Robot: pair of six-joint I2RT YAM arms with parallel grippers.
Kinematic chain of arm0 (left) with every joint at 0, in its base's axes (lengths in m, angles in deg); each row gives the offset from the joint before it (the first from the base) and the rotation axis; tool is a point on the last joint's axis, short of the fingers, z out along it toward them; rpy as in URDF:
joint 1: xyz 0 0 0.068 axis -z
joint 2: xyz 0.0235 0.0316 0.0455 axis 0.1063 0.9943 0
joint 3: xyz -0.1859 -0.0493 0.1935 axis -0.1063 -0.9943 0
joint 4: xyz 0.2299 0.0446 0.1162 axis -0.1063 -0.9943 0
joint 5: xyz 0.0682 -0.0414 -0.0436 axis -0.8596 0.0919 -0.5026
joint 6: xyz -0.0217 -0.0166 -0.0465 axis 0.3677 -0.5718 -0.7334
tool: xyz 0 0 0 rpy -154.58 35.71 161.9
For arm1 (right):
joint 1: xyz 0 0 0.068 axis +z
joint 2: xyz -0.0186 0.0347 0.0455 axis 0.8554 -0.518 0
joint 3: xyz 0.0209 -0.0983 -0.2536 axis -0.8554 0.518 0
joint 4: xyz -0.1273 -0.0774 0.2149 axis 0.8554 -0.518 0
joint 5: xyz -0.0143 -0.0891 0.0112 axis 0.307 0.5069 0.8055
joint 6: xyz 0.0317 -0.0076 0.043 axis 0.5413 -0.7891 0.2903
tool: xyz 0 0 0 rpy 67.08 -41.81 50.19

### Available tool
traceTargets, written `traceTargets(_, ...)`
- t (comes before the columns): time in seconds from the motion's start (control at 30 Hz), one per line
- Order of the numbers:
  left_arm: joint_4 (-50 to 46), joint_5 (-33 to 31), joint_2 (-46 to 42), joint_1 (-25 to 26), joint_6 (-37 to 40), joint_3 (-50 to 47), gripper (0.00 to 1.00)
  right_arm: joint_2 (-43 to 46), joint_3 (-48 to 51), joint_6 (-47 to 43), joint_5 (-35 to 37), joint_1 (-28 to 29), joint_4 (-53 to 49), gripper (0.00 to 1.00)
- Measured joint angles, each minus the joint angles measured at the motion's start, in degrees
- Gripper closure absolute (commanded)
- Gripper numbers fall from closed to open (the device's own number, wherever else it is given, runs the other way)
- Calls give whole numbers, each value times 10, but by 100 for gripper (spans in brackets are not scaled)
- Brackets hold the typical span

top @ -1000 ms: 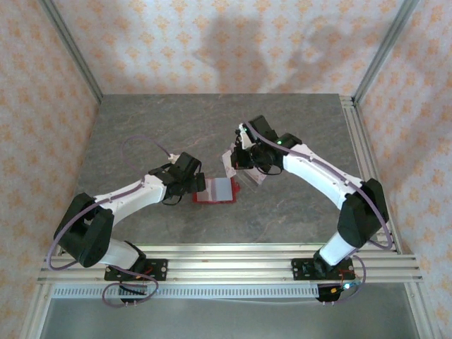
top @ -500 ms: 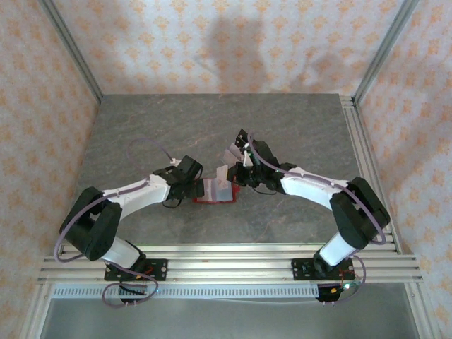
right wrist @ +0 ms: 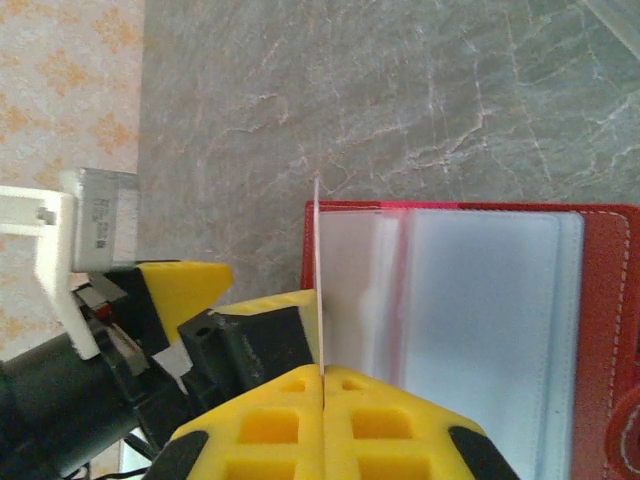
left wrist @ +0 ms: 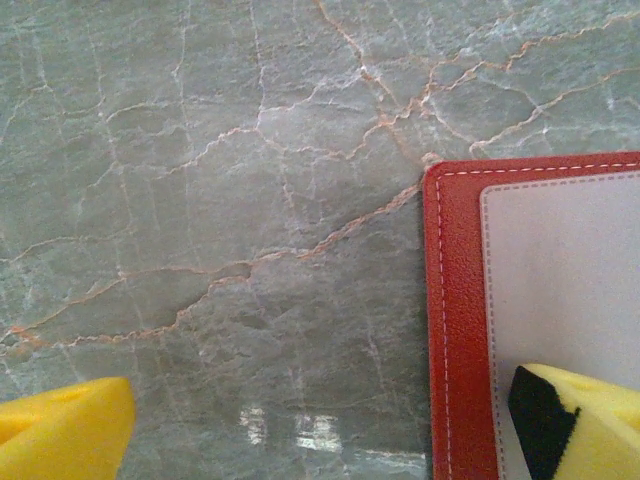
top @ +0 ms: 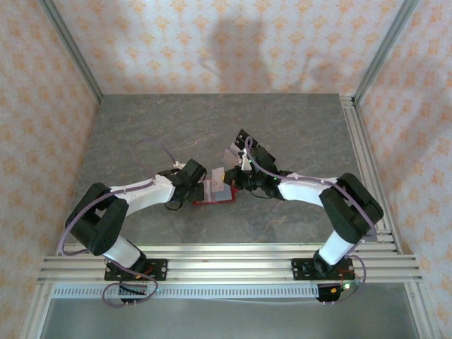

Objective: Put the credit cards into the card holder

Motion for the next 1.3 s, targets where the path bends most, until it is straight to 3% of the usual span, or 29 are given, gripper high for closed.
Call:
traceTargets(0.5,-7,-16,1,0,-4,0,3,-50,28,10,-27,0,99,100)
traceTargets(1.3,-7,-24,7,0,-4,0,3,-96,41,24,-45,0,151,100)
